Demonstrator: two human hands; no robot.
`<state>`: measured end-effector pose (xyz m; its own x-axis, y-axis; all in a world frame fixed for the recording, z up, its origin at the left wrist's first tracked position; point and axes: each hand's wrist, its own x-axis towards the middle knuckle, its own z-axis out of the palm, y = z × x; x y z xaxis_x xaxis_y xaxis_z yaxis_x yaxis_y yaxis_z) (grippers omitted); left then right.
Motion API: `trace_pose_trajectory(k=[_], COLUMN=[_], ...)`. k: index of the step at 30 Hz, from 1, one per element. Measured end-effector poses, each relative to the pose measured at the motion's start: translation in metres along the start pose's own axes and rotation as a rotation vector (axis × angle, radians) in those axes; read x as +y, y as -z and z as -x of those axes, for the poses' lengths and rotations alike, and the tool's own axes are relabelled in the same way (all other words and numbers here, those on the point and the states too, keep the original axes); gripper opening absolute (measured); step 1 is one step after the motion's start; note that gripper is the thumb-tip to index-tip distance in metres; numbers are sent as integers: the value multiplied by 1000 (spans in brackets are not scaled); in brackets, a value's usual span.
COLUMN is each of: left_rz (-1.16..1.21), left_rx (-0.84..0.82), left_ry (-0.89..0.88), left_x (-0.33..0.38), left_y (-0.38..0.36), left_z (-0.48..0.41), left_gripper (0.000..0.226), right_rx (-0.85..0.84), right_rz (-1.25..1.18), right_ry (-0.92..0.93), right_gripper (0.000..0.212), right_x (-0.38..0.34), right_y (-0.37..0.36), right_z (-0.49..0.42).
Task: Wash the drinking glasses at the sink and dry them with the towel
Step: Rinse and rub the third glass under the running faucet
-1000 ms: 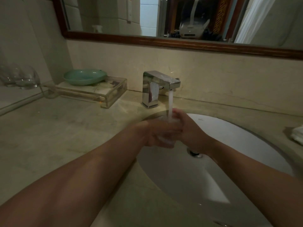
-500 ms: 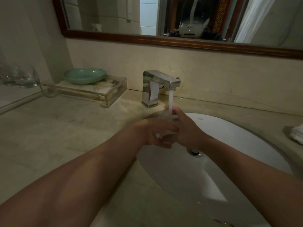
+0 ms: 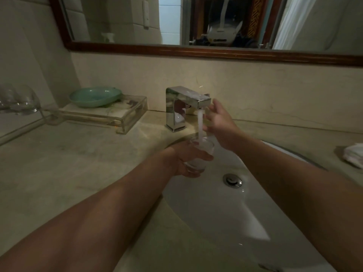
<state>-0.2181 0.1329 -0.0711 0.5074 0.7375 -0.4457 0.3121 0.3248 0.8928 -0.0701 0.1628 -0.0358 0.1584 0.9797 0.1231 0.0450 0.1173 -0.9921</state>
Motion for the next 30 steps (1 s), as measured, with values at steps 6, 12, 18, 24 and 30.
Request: trace_pose_trajectory(k=[6, 12, 18, 24, 30], left_rz=[-26, -53, -68, -38, -168], left_rx=[-11, 51, 77, -1, -101], left_ry=[79, 22, -31, -103, -148], left_x=[6, 7, 0, -2, 0], left_y=[1, -3, -1, -10, -21], left_z=[8, 7, 4, 10, 28], left_gripper=[13, 28, 45, 18, 40], right_rx=[105, 136, -40, -155, -5], right_rz=[-74, 0, 200, 710, 740], right_ry=[-2, 72, 31, 6, -193], right_gripper=[29, 48, 56, 29, 26], right_x=[-18, -16, -18, -4, 4], right_y=[-30, -17, -4, -8, 24], right_z=[-12, 2, 30, 80, 105])
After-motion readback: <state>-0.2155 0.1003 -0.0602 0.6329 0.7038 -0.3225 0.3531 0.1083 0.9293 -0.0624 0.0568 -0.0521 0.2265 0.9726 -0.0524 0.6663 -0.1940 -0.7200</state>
